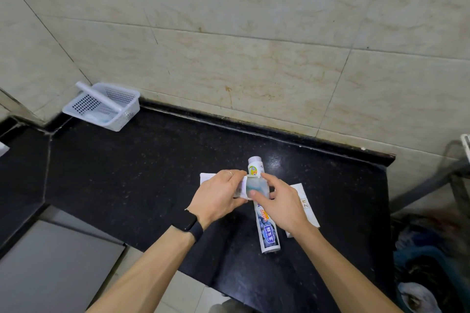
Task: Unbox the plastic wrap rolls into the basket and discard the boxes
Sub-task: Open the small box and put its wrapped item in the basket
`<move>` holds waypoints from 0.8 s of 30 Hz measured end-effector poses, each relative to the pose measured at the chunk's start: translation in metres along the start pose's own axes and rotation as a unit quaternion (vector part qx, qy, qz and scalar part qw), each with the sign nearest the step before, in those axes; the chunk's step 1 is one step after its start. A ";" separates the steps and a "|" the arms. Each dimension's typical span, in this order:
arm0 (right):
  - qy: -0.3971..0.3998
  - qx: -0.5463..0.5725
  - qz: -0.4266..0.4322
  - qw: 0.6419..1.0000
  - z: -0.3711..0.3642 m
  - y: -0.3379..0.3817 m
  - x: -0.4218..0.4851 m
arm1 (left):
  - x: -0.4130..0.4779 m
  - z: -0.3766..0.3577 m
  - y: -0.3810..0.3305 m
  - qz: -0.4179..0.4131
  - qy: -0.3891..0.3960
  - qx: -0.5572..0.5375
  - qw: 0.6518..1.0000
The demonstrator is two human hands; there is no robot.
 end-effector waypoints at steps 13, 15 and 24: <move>-0.036 0.023 -0.007 0.999 -0.004 -0.008 0.007 | -0.004 -0.008 0.012 0.008 -0.006 0.011 1.000; -0.023 0.046 -0.017 0.999 -0.004 -0.013 0.009 | -0.005 -0.011 0.017 0.015 -0.005 0.010 1.000; -0.013 0.192 -0.078 0.978 0.006 -0.041 0.006 | -0.011 -0.034 0.051 0.051 -0.006 -0.012 0.999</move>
Point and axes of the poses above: each hand's wrist, its own x-axis towards the middle knuckle, its own z-axis out of the back of the hand, y = z × x, the point moved 7 cm from there along x, towards the middle knuckle, and after that the axes turned 4 degrees about y, right-handed, at the moved point
